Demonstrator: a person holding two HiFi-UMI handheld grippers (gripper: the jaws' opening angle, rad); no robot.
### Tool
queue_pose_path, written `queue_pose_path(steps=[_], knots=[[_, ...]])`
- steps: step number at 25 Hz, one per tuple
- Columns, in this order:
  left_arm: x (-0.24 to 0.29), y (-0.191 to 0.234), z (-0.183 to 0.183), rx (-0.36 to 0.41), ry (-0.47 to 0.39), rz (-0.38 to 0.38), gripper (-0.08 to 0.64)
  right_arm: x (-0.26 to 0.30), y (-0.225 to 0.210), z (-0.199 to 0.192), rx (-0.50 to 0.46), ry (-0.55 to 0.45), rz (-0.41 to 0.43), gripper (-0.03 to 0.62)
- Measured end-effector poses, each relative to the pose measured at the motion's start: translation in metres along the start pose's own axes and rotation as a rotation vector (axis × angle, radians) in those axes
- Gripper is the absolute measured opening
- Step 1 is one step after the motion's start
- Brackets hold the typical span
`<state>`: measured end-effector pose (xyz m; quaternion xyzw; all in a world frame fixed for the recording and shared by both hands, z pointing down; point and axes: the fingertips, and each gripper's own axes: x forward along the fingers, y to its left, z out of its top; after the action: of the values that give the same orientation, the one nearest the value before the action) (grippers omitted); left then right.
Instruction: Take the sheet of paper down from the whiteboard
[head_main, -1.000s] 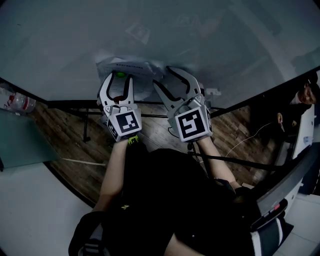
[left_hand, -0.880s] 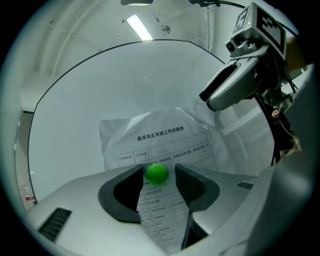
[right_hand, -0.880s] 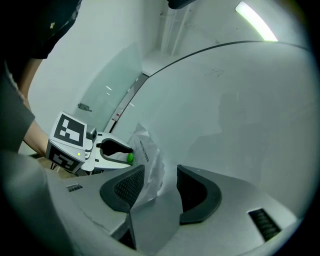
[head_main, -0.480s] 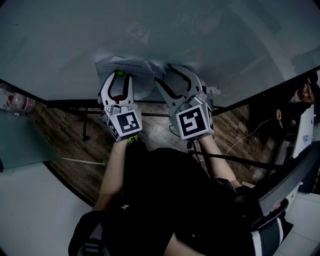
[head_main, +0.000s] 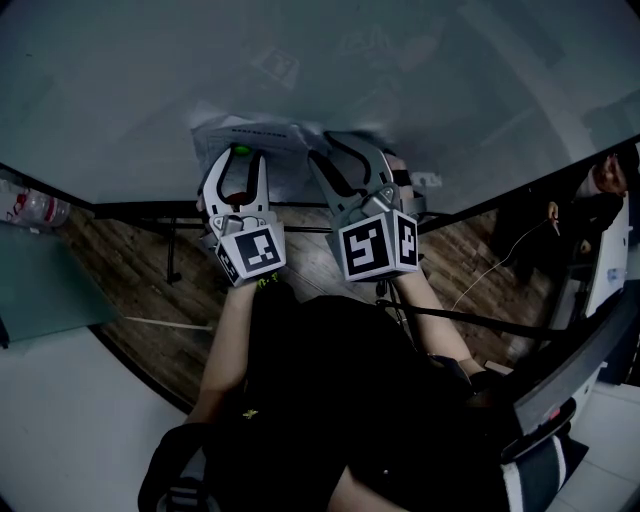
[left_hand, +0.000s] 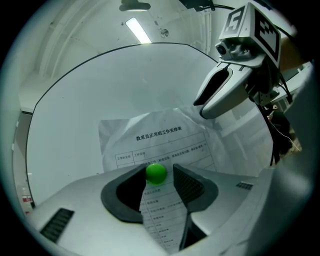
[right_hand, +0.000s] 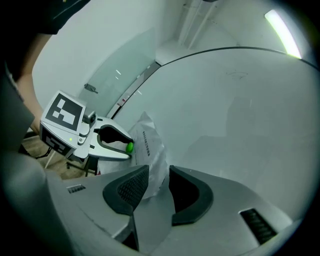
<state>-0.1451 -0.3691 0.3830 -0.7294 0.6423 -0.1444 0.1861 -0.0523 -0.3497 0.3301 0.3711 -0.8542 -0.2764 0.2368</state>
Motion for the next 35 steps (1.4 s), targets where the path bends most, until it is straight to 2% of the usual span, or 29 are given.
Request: queue_pose_path(steps=[10,13,29,35], knots=[[-0.001,-0.0007,0.0028,0.001,-0.003,-0.009,0.181,0.0037,-0.0001,0.0013,0.013,-0.004,0.005,0.073],[-0.0011,-0.0001,0.0033,0.002,-0.003,-0.007,0.179,0.0042,-0.0017,0.0008,0.007,0.001,-0.003,0.018],[-0.0017,0.0014,0.0025,0.005,0.004,-0.009,0.17,0.0033,-0.0051,0.0021,0.062,-0.016,0.012,0.015],[-0.0009,0.0001,0.0029,0.009,0.003,-0.016,0.141,0.0039,-0.0054,0.0015,0.076,-0.015,0.02,0.015]])
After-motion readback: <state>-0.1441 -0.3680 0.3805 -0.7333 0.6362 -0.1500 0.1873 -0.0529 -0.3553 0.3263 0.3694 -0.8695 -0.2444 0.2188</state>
